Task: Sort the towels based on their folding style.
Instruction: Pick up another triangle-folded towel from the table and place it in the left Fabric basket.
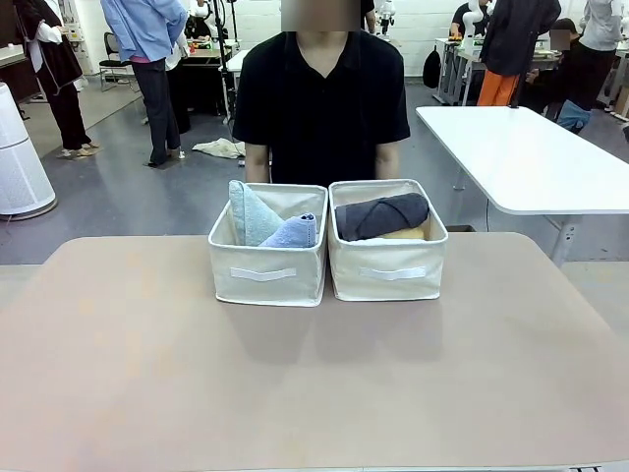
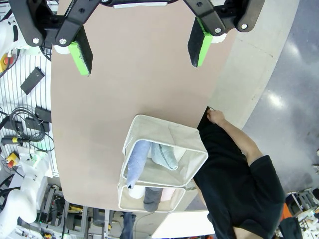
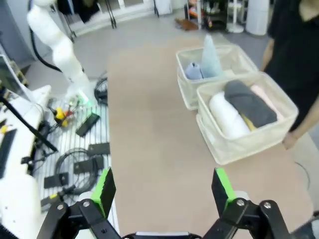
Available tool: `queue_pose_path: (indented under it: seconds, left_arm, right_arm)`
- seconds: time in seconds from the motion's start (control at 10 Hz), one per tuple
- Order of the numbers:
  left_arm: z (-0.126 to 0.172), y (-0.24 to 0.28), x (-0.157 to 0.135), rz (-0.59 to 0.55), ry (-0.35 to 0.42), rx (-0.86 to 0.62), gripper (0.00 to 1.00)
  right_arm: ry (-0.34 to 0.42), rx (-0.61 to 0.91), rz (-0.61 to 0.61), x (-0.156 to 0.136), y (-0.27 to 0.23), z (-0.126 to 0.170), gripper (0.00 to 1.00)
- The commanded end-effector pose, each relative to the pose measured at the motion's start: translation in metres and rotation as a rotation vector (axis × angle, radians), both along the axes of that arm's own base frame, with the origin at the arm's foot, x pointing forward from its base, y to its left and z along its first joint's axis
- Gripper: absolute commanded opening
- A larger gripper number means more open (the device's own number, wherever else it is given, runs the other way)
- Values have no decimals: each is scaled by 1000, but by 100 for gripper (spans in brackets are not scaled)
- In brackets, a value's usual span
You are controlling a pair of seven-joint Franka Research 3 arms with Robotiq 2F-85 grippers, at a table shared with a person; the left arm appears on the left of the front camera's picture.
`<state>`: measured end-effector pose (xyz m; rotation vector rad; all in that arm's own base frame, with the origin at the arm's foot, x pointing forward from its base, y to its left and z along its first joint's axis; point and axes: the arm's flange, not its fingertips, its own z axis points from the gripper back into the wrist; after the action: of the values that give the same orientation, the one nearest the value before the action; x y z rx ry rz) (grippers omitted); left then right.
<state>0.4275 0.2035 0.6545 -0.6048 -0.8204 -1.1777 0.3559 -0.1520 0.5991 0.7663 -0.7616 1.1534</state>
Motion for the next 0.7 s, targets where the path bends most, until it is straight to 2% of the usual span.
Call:
queue_pose_path:
  seconds: [0.0,0.2,0.3,0.6]
  left_arm:
    - [1,-1,-3,-7,-9,-7,100]
    - [1,-1,-3,-7,-9,-7,100]
    - [1,-1,-3,-7,-9,-7,100]
    - [1,-1,-3,-7,-9,-7,100]
  right_arm:
    - [-25,-70,-26,14,-6,-9,100]
    - [-85,-77,-61,8,-3,-6,100]
    - [-10,-54,-21,13,-12,-16,100]
    - [-10,-54,-21,13,-12,-16,100]
